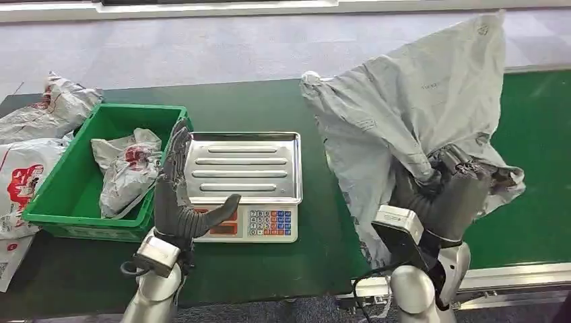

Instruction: Moved the parcel from conveyor to table for the left to box.

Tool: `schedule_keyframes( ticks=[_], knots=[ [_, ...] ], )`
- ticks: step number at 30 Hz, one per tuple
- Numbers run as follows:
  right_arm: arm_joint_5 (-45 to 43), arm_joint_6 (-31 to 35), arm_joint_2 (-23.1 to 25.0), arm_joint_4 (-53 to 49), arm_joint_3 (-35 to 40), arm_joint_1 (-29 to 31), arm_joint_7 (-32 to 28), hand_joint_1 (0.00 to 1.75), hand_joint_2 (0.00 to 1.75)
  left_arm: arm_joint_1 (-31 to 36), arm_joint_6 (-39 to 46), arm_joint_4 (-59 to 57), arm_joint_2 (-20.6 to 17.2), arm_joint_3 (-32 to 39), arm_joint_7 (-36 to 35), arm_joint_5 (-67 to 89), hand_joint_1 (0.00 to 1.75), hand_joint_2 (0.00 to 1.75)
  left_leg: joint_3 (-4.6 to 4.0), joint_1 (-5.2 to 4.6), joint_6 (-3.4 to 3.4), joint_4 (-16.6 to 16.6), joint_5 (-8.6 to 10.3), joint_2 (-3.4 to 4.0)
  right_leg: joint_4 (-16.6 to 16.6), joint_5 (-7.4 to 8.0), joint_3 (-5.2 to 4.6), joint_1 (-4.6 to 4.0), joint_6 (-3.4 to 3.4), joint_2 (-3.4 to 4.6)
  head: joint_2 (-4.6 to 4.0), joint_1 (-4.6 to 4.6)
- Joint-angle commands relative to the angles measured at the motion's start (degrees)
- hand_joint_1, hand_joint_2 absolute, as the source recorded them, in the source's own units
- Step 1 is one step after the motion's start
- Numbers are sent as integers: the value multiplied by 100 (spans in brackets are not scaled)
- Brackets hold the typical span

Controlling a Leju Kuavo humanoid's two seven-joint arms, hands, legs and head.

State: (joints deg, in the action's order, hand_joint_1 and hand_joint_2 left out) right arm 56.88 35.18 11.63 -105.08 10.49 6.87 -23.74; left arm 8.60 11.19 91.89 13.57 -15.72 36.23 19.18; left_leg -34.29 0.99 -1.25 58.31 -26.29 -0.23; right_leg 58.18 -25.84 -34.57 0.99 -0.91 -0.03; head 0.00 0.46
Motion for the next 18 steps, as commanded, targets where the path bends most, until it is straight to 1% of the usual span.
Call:
schedule_keyframes(
  ticks=[1,2,3,4,5,6,7,8,10,12,14,15,16,18],
  knots=[
    [-815,-323,833,5886,817,3582,35,175,175,511,1245,-160,45,-242,377,-1613,0,175,29,1,7,-8,1,109,-9,38,-6,-3,11,106,0,0],
    [-940,-382,837,6126,1036,3763,134,175,175,518,1337,-96,34,-242,377,-1673,0,175,19,-2,1,-1,0,91,5,31,-8,1,7,90,0,-2],
    [-1386,-531,837,6261,1304,3902,177,175,175,527,1421,-35,22,-241,377,-1713,0,175,25,0,-3,-4,10,107,1,41,-16,-2,12,107,0,-2],
    [-1581,-410,837,6589,1945,4187,427,175,175,537,1602,103,28,-205,377,-1782,0,175,18,1,-16,-3,19,86,6,42,-20,-1,14,90,0,-2],
    [-1794,-451,837,6631,2237,4260,526,175,175,535,1690,175,35,-180,377,-1815,0,175,14,2,-17,-7,33,85,3,51,-27,-4,18,89,0,-2],
    [-1794,-451,837,6631,2237,4260,526,175,175,535,1690,175,35,-180,377,-1815,0,175,4,6,-18,-1,36,62,8,44,-30,-6,17,69,0,-2],
    [-2204,-400,837,6573,2780,4305,704,175,175,512,1781,305,60,-101,377,-1911,0,175,6,6,-16,-8,42,51,4,46,-25,-8,24,58,0,-2],
    [-2383,-349,837,6598,3077,4338,786,175,175,477,1895,426,94,-32,377,-1954,0,175,2,10,-19,-6,49,32,6,39,-23,-12,21,35,0,-2],
    [-2539,-249,837,6628,3362,4336,841,175,175,407,1994,576,127,56,377,-1998,0,175,2,8,-20,-9,52,21,6,36,-20,-11,20,22,0,-2],
    [-2602,-249,837,6633,3411,4324,837,175,175,386,2003,618,138,86,377,-2018,0,175,8,10,-15,-16,51,19,-4,36,-9,-14,21,18,0,-2],
    [-2619,-225,837,6669,3434,4303,816,175,175,365,1997,655,136,110,377,-2029,0,175,-10,8,-19,-9,54,0,5,33,-21,-11,17,3,0,-2],
    [-2619,-225,837,6669,3434,4303,816,175,175,365,1997,655,136,110,377,-2029,0,175,-5,11,-15,-12,53,4,-3,35,-16,-15,19,7,0,-2],
    [-2705,-315,837,6725,3414,4313,787,175,175,379,1987,640,152,110,377,-2005,0,175,-15,8,-18,-9,55,-6,4,33,-23,-11,18,-3,0,-2],
    [-2910,-617,837,6828,3431,4329,618,175,175,416,1983,595,134,80,377,-1928,0,175,-9,7,-13,-15,56,-4,-5,35,-14,-11,20,-4,0,-2]
  ],
)
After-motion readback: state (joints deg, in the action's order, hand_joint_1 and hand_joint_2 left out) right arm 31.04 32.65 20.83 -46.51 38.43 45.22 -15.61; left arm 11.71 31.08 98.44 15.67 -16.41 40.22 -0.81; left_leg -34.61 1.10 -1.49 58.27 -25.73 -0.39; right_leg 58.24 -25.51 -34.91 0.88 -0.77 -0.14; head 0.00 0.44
